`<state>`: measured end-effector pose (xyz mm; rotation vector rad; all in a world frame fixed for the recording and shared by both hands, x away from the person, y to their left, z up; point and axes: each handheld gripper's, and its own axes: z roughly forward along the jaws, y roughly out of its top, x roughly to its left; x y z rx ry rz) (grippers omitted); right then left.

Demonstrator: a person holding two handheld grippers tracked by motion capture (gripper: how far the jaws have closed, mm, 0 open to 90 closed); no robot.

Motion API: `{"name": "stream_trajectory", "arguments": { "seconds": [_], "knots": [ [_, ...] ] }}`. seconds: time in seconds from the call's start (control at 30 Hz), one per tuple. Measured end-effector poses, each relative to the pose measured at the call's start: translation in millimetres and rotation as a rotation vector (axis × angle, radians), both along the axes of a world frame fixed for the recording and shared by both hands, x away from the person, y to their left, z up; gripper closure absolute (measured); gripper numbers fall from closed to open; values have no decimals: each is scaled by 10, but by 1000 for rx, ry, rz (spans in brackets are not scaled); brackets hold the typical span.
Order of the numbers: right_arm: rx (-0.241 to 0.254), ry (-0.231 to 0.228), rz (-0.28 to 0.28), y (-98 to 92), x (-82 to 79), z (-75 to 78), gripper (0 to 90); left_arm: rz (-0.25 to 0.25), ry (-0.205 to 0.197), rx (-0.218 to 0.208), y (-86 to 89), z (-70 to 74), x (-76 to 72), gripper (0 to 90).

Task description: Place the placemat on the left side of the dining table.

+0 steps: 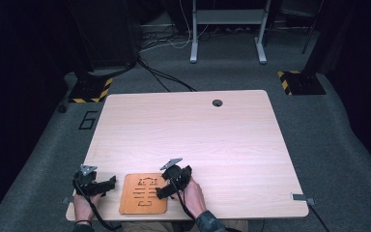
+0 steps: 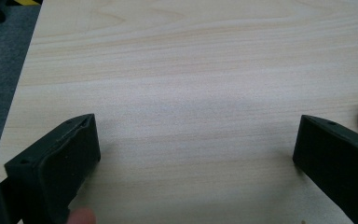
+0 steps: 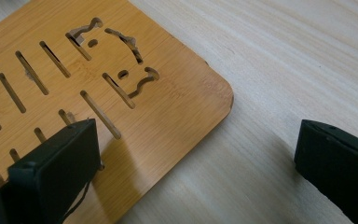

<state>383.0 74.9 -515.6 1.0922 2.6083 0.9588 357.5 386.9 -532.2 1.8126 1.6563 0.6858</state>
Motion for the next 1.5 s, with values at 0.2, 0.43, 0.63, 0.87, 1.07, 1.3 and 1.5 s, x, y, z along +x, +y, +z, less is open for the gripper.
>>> {"name": "stream_trajectory", "arguments": {
  "seconds": [0.2, 0.43, 0.63, 0.87, 1.07, 1.3, 1.5],
  "knots": [
    [6, 8, -7, -51, 1, -6, 0, 0, 0, 0, 0, 0, 0, 2],
    [7, 10, -9, -89, -1, -8, 0, 1, 1, 0, 0, 0, -1, 2],
    [8, 15, -15, -134, 1, -10, 0, 1, 2, 0, 0, 1, -1, 2],
    [14, 7, -11, -150, -5, -20, 0, 2, 1, 1, 0, 0, -1, 2],
    [20, -2, -16, -184, -13, -29, 0, 1, 1, 1, 0, 0, -1, 2],
    [18, -24, -20, -219, -21, -46, 0, 3, 1, 2, -1, 0, -1, 1],
    [33, -40, -23, -240, -32, -62, 0, 11, 0, 8, -7, -1, -1, 0]
  ]
}}
